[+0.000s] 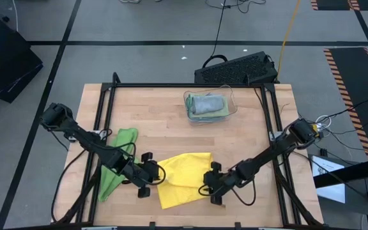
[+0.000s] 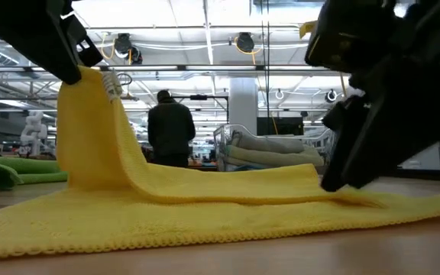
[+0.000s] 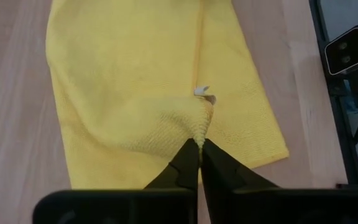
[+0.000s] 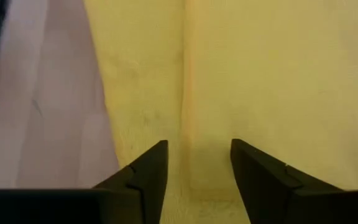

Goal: Fold microfiber towels
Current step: Fold the yellow towel

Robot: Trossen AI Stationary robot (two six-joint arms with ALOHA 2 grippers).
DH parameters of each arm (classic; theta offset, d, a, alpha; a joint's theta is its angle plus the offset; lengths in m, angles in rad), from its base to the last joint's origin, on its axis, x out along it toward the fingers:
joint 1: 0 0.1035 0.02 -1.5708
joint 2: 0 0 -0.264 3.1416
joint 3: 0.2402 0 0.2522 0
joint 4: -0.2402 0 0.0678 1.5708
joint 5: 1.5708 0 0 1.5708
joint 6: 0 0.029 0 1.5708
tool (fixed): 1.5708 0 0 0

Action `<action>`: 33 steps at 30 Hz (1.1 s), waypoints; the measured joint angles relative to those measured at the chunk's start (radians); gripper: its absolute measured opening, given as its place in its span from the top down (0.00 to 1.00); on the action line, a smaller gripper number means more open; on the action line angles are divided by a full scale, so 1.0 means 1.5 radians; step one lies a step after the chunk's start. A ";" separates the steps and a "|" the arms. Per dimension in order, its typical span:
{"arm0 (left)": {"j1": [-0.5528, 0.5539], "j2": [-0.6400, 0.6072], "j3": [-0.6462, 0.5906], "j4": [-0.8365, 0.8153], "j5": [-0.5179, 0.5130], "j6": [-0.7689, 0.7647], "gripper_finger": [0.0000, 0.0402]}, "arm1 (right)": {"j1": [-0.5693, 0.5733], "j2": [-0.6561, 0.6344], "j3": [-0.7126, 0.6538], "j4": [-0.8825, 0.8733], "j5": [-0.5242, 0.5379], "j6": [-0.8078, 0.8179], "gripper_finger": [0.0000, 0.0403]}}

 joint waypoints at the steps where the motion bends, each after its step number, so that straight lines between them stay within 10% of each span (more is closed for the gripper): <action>1: 0.000 0.000 0.000 -0.001 0.000 0.000 0.97 | 0.000 0.004 0.000 -0.001 -0.006 -0.004 0.59; 33: 0.003 0.000 0.000 -0.019 0.000 -0.015 0.97 | 0.011 0.034 0.002 0.008 -0.030 -0.011 0.99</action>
